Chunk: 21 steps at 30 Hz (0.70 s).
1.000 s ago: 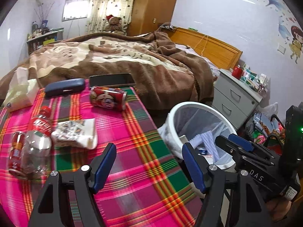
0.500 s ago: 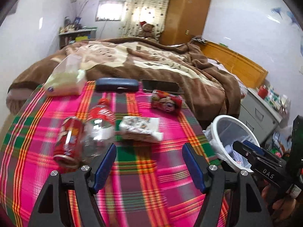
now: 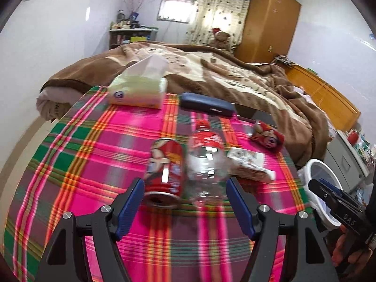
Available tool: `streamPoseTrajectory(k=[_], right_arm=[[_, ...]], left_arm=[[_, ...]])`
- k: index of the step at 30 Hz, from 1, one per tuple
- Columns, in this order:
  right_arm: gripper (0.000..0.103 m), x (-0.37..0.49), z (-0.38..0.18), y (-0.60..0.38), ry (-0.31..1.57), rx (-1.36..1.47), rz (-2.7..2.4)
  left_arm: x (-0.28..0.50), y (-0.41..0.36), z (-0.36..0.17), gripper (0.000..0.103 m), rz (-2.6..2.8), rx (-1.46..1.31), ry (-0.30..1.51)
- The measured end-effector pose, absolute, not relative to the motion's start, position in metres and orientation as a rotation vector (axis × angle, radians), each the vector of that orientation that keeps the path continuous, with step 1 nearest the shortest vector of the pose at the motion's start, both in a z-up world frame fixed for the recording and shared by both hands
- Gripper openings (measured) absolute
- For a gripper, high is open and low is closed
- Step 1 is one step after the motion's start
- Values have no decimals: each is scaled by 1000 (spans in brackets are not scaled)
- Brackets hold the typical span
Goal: Collect trash
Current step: 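Move both open tools back over the bed toward the bottle and can, then grasp the Coca-Cola bottle with the right tool while the left tool grasps the red cartoon can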
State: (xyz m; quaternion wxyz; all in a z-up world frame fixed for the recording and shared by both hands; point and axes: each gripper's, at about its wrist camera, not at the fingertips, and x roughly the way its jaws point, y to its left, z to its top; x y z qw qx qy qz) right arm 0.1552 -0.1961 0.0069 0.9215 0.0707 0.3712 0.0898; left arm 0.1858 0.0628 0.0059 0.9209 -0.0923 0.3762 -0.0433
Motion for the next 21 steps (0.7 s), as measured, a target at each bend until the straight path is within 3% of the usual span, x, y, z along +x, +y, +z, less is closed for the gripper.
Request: streamPoseTrajectory(k=[21], right_arm=[[53,191,8,-141,805,135,283]], left_arm=[[251,94,-37,71,-137,-237,914]])
